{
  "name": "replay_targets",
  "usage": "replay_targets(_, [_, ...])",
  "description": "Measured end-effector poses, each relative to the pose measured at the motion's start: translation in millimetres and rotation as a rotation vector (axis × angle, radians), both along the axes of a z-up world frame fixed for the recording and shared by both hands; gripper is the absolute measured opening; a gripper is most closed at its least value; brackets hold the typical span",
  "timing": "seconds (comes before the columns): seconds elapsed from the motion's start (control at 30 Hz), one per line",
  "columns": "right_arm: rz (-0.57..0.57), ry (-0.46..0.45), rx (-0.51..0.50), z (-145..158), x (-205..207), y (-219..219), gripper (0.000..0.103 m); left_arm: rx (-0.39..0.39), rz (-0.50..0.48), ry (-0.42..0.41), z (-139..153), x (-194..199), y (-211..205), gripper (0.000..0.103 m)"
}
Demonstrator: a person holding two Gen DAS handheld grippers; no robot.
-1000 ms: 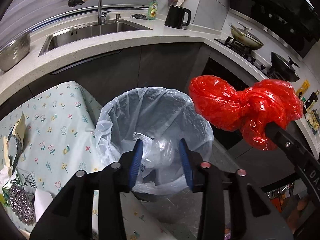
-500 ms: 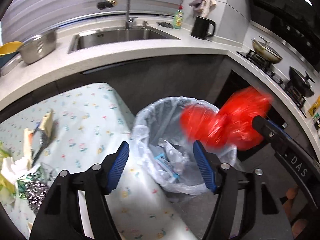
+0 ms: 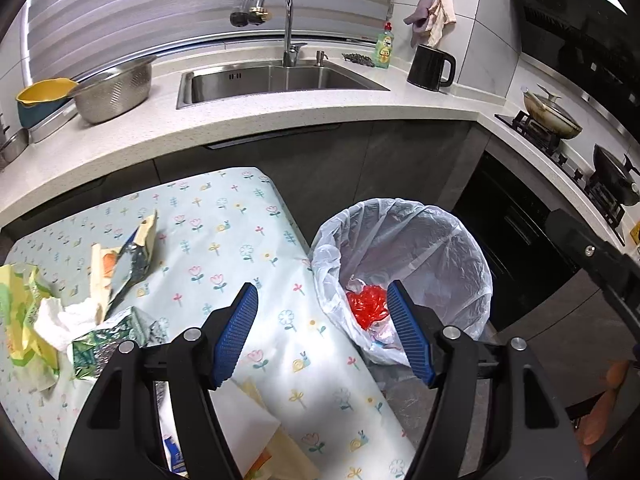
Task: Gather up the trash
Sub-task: 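Move both tools over the bin and open them to drop the bags, then bring both tools back to the table toward the pink paper cup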
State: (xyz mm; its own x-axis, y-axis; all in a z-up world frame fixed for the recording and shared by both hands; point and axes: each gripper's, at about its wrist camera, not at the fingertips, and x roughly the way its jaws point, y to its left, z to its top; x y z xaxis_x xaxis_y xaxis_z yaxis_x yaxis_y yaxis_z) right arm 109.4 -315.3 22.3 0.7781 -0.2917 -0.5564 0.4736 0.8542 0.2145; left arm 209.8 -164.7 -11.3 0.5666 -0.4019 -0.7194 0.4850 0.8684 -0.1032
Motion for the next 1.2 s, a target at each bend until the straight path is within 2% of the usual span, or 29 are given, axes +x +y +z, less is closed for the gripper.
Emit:
replay_targets(0.27, [0.047, -0.025, -0.024, 22.6, -18.3, 37.1, 0.058, -0.008, 0.032, -0.014, 18.7, -17.6, 32.3, 0.064])
replay_targets(0.37, [0.07, -0.03, -0.033, 28.5, -23.3, 53.0, 0.059, -0.003, 0.059, -0.033, 23.7, -25.7, 49.0, 0.072])
replay_targets(0.53, [0.114, -0.033, -0.037, 35.1, -29.6, 78.6, 0.061, -0.001, 0.093, -0.041, 26.9, -37.6, 80.3, 0.078])
replay_targets(0.8, [0.185, -0.011, -0.031, 30.1, -37.4, 121.3, 0.062, 0.037, 0.147, -0.033, 15.0, -53.4, 132.2, 0.083])
replay_targets(1.2, [0.249, 0.05, 0.007, 0.8, -43.3, 166.1, 0.062, 0.085, 0.194, 0.008, -16.7, -74.7, 204.4, 0.092])
